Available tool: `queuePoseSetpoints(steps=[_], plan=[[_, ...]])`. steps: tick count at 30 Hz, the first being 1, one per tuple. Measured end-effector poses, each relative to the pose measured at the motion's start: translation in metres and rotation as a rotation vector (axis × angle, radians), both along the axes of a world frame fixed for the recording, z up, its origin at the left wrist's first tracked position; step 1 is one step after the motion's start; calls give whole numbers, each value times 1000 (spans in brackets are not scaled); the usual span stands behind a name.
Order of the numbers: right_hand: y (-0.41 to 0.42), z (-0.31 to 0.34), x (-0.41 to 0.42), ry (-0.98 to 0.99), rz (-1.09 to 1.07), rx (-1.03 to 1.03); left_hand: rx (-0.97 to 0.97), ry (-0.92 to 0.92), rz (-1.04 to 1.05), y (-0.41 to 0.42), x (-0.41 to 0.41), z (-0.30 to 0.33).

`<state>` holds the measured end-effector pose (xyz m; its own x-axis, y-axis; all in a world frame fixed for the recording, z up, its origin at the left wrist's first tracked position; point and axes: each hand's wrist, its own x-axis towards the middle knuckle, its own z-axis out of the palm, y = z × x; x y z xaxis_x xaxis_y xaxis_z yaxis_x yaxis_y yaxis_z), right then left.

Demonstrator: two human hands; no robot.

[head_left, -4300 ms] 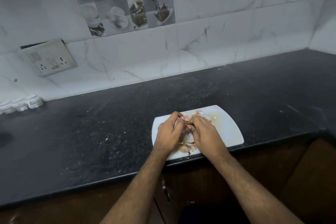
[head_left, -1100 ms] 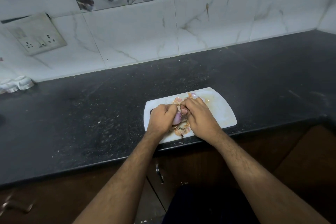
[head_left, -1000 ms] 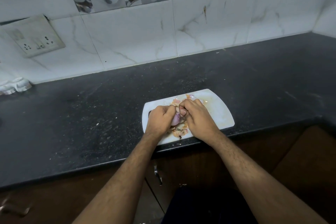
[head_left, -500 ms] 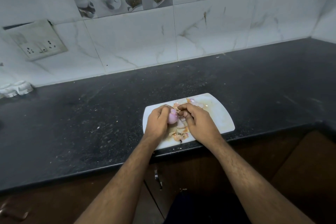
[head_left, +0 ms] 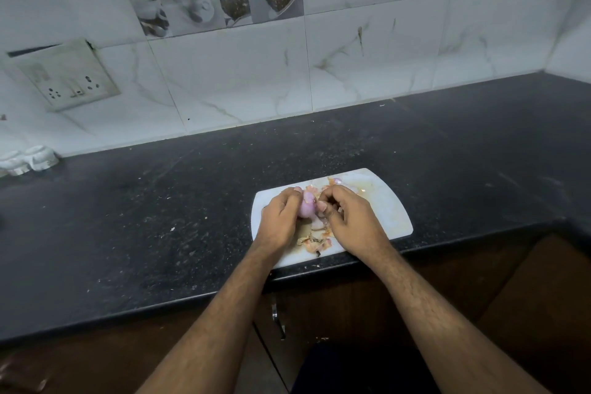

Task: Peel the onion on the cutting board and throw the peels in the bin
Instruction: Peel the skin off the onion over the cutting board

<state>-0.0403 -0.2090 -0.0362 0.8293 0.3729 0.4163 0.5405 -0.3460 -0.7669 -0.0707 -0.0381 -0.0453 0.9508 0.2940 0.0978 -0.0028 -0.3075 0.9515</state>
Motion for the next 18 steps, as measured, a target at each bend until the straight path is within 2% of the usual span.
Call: queuePoseSetpoints(steps=[5,10,18], plan=[[-1,1,1,-17,-62,63,84,-20,-18,0,-1,-2],[3,0,2,-11,-97,-116,-18,-82,-32,2,-4,0],[4,2,0,5,-98,-162,-194,-132,-62,5,-7,3]])
